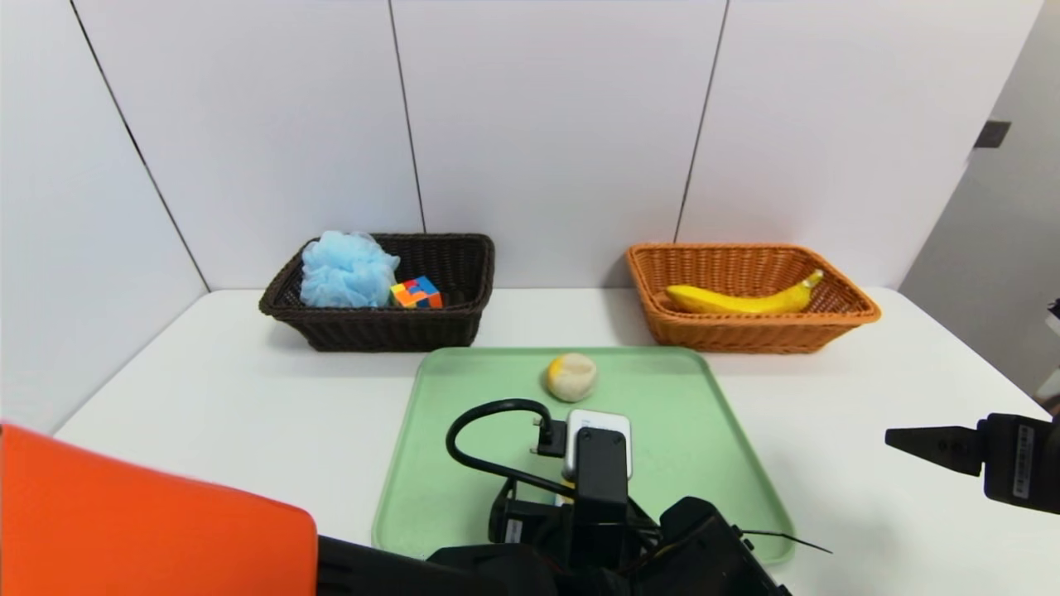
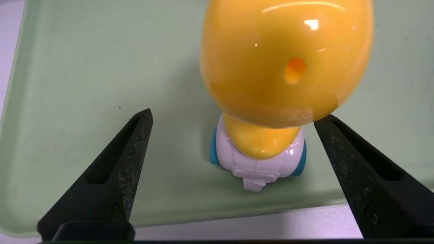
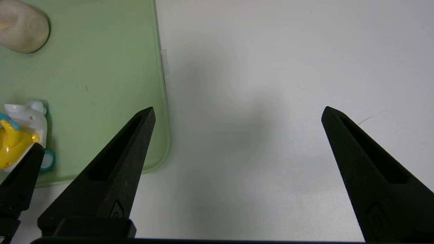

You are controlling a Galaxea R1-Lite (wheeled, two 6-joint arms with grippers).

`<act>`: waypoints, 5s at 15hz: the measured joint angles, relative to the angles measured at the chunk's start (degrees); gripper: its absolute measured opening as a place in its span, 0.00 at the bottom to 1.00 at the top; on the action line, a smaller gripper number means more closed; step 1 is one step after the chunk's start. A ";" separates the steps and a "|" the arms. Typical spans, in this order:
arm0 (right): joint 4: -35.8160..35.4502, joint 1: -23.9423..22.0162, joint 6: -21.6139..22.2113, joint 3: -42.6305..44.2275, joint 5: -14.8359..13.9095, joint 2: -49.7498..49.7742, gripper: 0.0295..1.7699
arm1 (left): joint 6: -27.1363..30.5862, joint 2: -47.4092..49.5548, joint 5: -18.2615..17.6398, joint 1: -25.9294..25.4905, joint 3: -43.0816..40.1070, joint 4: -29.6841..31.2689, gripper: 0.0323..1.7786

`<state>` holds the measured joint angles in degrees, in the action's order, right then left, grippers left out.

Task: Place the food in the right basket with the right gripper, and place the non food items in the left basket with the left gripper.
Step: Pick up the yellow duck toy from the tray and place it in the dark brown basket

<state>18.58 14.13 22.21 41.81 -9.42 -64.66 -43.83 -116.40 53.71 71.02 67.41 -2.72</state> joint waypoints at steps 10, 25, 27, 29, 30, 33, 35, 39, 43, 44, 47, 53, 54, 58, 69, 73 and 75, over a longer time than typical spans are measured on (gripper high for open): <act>0.02 0.04 0.00 -0.33 0.39 -0.06 0.96 | 0.78 -2.79 0.00 -1.95 0.98 0.00 0.95; 0.02 0.26 -0.11 -1.38 0.74 -0.09 0.96 | 3.73 -3.50 0.01 -4.66 3.58 0.09 0.95; 0.05 0.26 -0.09 -1.39 1.02 -0.11 0.96 | 4.06 -3.64 0.01 -4.95 3.67 0.09 0.95; 0.05 0.26 -0.09 -1.39 1.11 -0.15 0.96 | 4.14 -4.00 0.11 -5.25 3.69 0.35 0.85; 0.05 0.26 -0.09 -1.39 1.11 -0.17 0.96 | 4.14 -4.13 0.01 -5.36 3.73 0.82 0.75; 0.00 0.26 -0.17 -1.61 1.13 -0.20 0.96 | 4.30 -4.36 0.01 -5.58 3.75 0.90 0.52; 0.02 0.26 -0.11 -1.74 1.13 -0.15 0.96 | 4.44 -4.46 0.09 -5.62 3.89 1.16 0.44; 0.02 0.26 -0.11 -1.83 1.13 -0.06 0.96 | 4.50 -4.46 0.11 -5.62 3.75 1.04 0.44; 0.05 0.26 -0.09 -1.83 1.13 -0.04 0.96 | 4.99 -3.86 -0.10 -5.69 3.69 0.68 0.44; 0.02 0.26 -0.02 -1.83 1.08 -0.04 0.96 | 5.44 -3.36 -0.10 -5.73 3.69 0.49 0.44; -0.01 0.26 -0.05 -2.27 1.11 -0.02 0.96 | 8.28 -0.45 -0.10 -6.01 3.80 0.46 0.41; -0.06 0.26 -0.09 -2.40 1.08 -0.06 0.96 | 18.92 6.84 -2.65 -12.24 7.89 0.40 0.41; -0.04 0.26 -0.06 -2.34 1.13 -0.09 0.96 | 20.39 7.88 -3.79 -14.08 9.09 0.13 0.41; -0.06 0.17 0.05 -2.60 1.49 -0.11 0.96 | 23.14 10.28 -6.74 -22.15 12.74 0.05 0.41; -0.06 -0.35 0.16 -3.08 2.60 -0.06 0.96 | 25.83 7.52 -13.62 -37.71 19.76 -1.22 0.41; -2.57 -0.35 0.16 -4.00 2.60 -0.04 0.96 | 25.83 3.24 -14.35 -42.34 23.04 -1.19 0.41; -2.76 -0.40 0.17 -4.28 2.62 -0.04 0.96 | 25.81 0.82 -14.74 -44.01 24.87 -1.13 0.41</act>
<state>15.82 13.73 22.38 37.53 -6.80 -64.70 -18.02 -115.58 38.97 27.01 92.28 -3.85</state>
